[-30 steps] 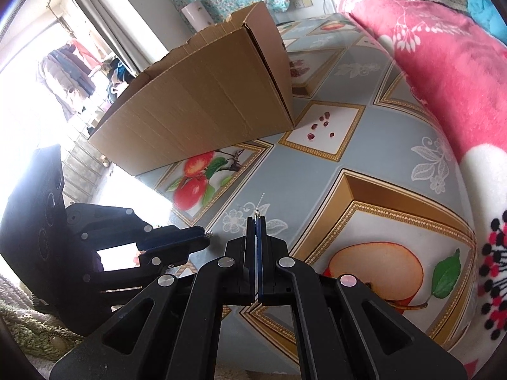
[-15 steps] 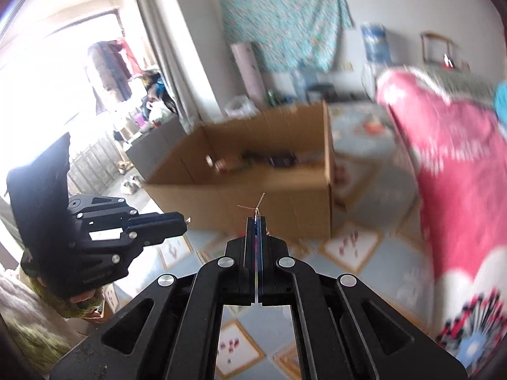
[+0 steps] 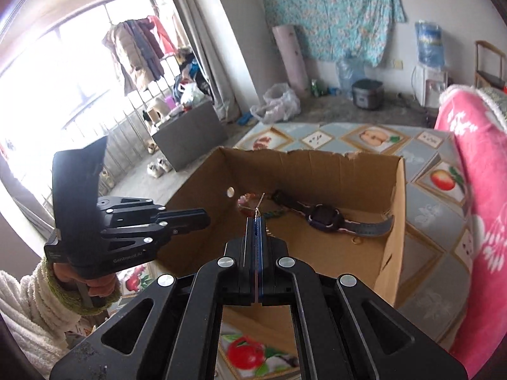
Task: Organize jewelry
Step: 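Carry the silver charm into the box and open the right tool, then move the right tool out of the box back to the pink bead bracelet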
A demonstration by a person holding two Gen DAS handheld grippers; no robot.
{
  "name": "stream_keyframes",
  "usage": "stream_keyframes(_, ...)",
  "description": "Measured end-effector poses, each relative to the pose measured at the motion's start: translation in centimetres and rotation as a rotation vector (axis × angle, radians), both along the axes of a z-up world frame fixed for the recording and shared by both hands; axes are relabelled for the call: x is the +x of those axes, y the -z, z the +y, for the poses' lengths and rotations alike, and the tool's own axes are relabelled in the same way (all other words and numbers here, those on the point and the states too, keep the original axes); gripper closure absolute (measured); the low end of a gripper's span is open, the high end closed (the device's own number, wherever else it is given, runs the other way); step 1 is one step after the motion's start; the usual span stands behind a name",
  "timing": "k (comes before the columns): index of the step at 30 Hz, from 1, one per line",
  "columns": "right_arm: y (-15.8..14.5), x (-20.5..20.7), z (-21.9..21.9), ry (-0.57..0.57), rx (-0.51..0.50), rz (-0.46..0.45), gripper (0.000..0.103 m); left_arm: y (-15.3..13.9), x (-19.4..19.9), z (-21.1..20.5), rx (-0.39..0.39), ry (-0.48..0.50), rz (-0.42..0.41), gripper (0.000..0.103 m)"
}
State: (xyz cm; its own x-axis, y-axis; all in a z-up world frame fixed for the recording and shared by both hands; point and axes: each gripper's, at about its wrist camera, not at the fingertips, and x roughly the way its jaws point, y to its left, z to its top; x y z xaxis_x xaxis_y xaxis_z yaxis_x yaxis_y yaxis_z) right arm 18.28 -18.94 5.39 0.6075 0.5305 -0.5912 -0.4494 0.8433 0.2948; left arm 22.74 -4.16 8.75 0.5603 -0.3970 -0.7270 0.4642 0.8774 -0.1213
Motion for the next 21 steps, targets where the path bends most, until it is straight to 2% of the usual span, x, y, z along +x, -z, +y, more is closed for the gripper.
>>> stream_keyframes(3,0.9,2.4,0.5,-0.008,-0.021,0.059,0.103,0.4,1.5,-0.2,0.018,0.004,0.019,0.098)
stream_keyframes(5,1.5,3.6,0.8,-0.002,-0.037,0.099,0.098,0.7,2.2,-0.3,0.029,-0.004,0.027,0.098)
stream_keyframes(8,1.7,3.6,0.5,0.023,-0.044,0.098,0.088,0.9,2.8,-0.2,0.030,-0.019,0.043,0.093)
stream_keyframes(11,1.2,2.4,0.0,0.044,-0.048,0.061,0.084,0.5,2.2,0.2,0.004,-0.033,0.031,0.079)
stream_keyframes(13,0.6,0.9,-0.5,0.061,-0.054,0.028,0.075,0.0,1.4,0.6,0.004,-0.043,0.012,0.066)
stream_keyframes(15,0.1,0.0,-1.1,0.077,-0.056,0.003,0.073,-0.8,0.0,1.1,0.000,-0.051,-0.020,0.059)
stream_keyframes(21,-0.8,-6.2,-4.2,0.135,0.012,-0.063,0.064,-3.0,-6.3,3.6,-0.026,-0.083,-0.103,0.032)
